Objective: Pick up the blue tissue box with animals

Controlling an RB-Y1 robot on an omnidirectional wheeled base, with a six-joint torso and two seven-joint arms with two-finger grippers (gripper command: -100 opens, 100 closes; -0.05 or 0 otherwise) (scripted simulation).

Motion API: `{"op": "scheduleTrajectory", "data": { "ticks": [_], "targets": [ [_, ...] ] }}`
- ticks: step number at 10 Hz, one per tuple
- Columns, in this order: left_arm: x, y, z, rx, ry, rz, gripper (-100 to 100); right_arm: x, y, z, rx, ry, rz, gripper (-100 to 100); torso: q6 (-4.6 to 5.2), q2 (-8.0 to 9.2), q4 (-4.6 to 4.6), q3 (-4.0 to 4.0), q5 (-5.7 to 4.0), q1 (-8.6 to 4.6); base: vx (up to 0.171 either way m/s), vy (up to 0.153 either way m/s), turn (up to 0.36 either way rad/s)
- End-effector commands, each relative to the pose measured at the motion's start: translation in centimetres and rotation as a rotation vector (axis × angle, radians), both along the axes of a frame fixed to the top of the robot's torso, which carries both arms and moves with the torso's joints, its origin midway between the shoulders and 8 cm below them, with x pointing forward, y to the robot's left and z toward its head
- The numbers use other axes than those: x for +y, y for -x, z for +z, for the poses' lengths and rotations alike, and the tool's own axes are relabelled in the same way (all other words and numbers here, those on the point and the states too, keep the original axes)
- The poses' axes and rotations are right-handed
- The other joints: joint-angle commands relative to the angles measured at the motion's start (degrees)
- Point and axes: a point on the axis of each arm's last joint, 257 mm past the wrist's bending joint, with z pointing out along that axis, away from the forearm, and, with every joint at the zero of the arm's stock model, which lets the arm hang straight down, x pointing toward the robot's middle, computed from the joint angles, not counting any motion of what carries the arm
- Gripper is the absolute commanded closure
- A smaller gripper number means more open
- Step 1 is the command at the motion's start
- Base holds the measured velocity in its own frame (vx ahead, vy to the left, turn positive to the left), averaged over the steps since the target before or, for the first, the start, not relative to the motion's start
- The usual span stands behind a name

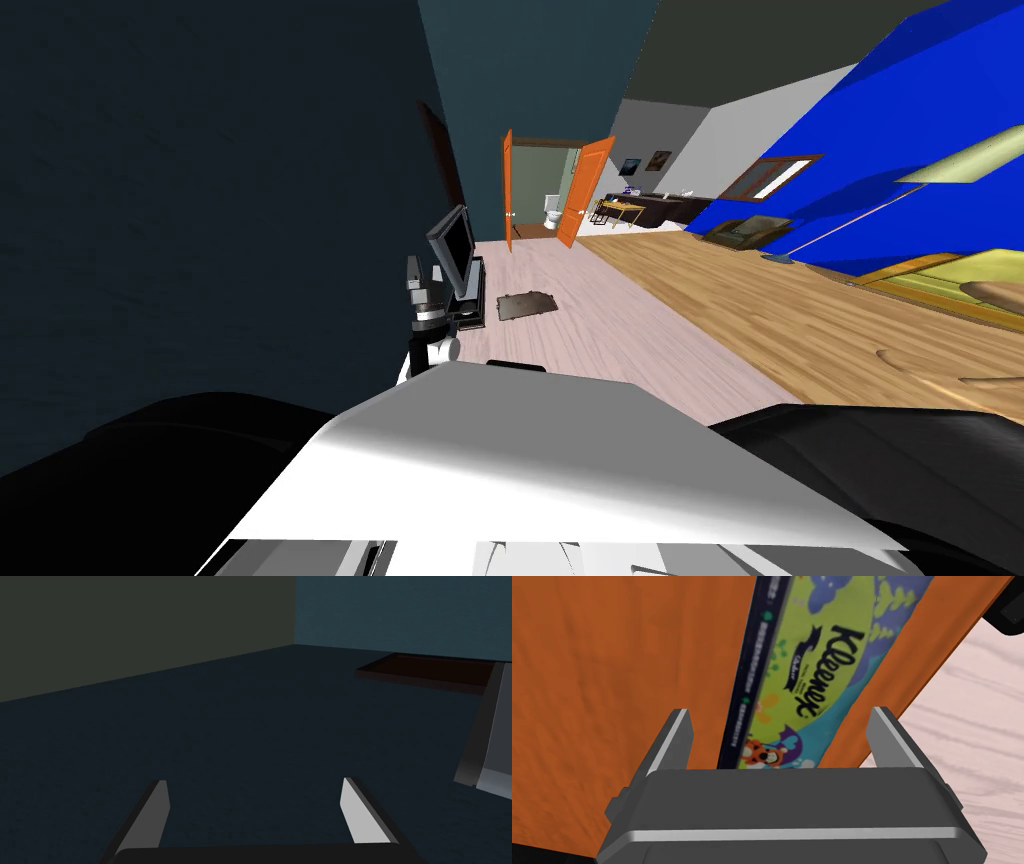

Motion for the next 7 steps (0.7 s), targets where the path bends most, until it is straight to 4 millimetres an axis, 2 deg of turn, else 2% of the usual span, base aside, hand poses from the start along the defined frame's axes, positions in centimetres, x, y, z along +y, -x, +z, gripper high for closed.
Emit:
{"op": "scheduleTrajectory", "data": {
  "ticks": [1,2,6,7],
  "targets": [
    [0.0,0.0,0.0,0.0,0.0,0.0,0,0.0,0.0,0.0,0.0,0.0,0.0,-100,0.0,0.0,0.0,0.0,0.0,0.0,-0.056,0.019,0.06],
    [0.01,0.01,-0.01,0.0,0.0,0.0,0,0.11,0.0,-0.02,0.004,-0.001,-0.004,100,0.06,-0.29,-0.06,-0.16,-0.05,-0.19,-0.01,0.007,-0.009],
    [0.02,0.01,-0.01,0.0,0.0,0.0,0,0.18,-0.14,-0.06,-0.001,-0.002,-0.006,100,0.03,-0.56,-0.16,-0.34,-0.11,-0.38,0.0,0.0,0.0],
    [0.02,0.01,-0.01,0.0,0.0,0.0,0,0.17,-0.13,-0.06,0.0,-0.002,-0.006,0,0.04,-0.56,-0.16,-0.34,-0.11,-0.39,0.0,0.0,0.0]
  ]
}}
